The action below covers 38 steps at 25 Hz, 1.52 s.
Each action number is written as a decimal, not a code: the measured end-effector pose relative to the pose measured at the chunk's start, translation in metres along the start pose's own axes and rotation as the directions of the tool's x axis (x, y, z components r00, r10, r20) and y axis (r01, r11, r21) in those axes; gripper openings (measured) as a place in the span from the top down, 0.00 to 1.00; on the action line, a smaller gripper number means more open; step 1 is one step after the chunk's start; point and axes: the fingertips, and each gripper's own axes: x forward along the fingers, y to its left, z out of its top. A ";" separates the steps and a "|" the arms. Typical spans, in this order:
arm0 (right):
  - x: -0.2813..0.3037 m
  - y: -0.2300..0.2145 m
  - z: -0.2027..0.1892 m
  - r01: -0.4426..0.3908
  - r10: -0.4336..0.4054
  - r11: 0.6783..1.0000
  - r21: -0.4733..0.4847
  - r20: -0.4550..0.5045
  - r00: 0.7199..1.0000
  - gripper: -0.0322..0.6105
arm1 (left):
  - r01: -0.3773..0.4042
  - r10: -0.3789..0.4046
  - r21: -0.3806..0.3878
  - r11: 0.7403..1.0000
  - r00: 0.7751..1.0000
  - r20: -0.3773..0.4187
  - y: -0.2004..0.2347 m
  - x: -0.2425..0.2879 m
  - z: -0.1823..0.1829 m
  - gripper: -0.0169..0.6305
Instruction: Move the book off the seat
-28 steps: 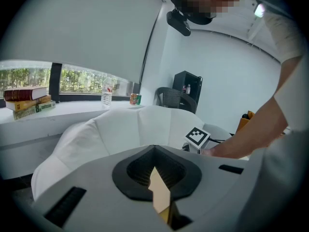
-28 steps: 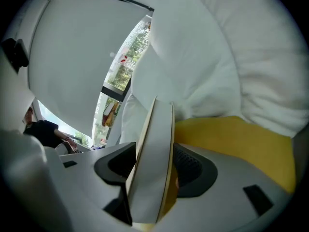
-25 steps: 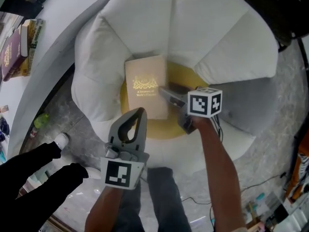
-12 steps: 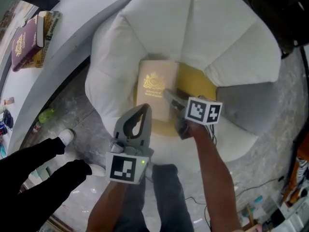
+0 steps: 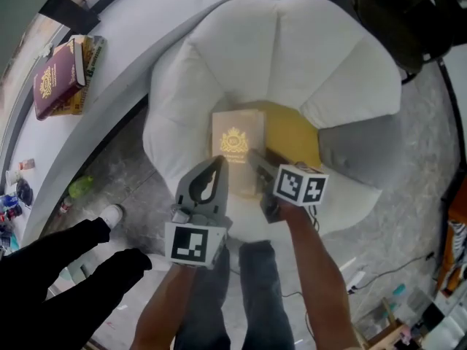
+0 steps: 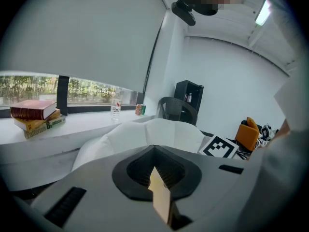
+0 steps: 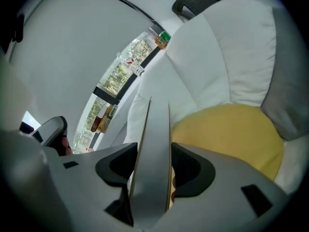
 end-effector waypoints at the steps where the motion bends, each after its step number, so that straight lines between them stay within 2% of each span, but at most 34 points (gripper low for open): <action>1: -0.013 0.010 0.001 0.007 -0.007 1.000 -0.002 0.017 1.000 0.60 | 0.010 -0.010 0.002 1.000 1.000 0.003 -0.002 -0.005 0.010 0.96; 7: -0.116 0.080 0.029 0.045 -0.044 0.999 -0.002 0.193 0.980 0.60 | 0.086 -0.088 0.046 0.995 0.995 0.043 -0.024 -0.043 0.082 0.96; 10: -0.180 0.119 0.049 0.087 -0.081 0.996 -0.009 0.306 0.949 0.60 | 0.117 -0.122 0.066 0.991 0.990 0.077 -0.040 -0.067 0.130 0.96; 12: -0.224 0.151 0.067 0.108 -0.096 0.994 -0.007 0.393 0.914 0.60 | 0.131 -0.138 0.072 0.989 0.984 0.109 -0.049 -0.085 0.167 0.96; 16: -0.316 0.221 0.106 0.197 -0.133 0.979 -0.055 0.564 0.815 0.60 | 0.149 -0.160 0.080 0.986 0.972 0.171 -0.065 -0.122 0.241 0.96; 20: -0.406 0.286 0.135 0.328 -0.161 0.938 -0.110 0.700 0.696 0.60 | 0.190 -0.208 0.102 0.977 0.951 0.228 -0.089 -0.158 0.311 0.96; 23: -0.460 0.326 0.147 0.424 -0.169 0.896 -0.133 0.780 0.603 0.60 | 0.226 -0.255 0.133 0.965 0.929 0.268 -0.107 -0.183 0.352 0.96; 26: -0.504 0.359 0.149 0.536 -0.179 0.831 -0.148 0.841 0.510 0.60 | 0.260 -0.305 0.179 0.949 0.903 0.303 -0.125 -0.204 0.384 0.96; 28: -0.527 0.372 0.145 0.595 -0.187 0.790 -0.148 0.867 0.463 0.60 | 0.285 -0.337 0.201 0.937 0.887 0.315 -0.140 -0.214 0.397 0.96; 30: -0.545 0.377 0.137 0.631 -0.199 0.765 -0.132 0.882 0.426 0.60 | 0.314 -0.371 0.217 0.924 0.872 0.319 -0.157 -0.222 0.404 0.96; 34: -0.584 0.368 0.116 0.656 -0.249 0.753 -0.049 0.902 0.353 0.60 | 0.387 -0.452 0.249 0.888 0.837 0.310 -0.203 -0.233 0.406 0.96; 38: -0.642 0.342 0.083 0.687 -0.320 0.724 0.058 0.911 0.260 0.60 | 0.479 -0.552 0.291 0.828 0.787 0.275 -0.273 -0.243 0.397 0.96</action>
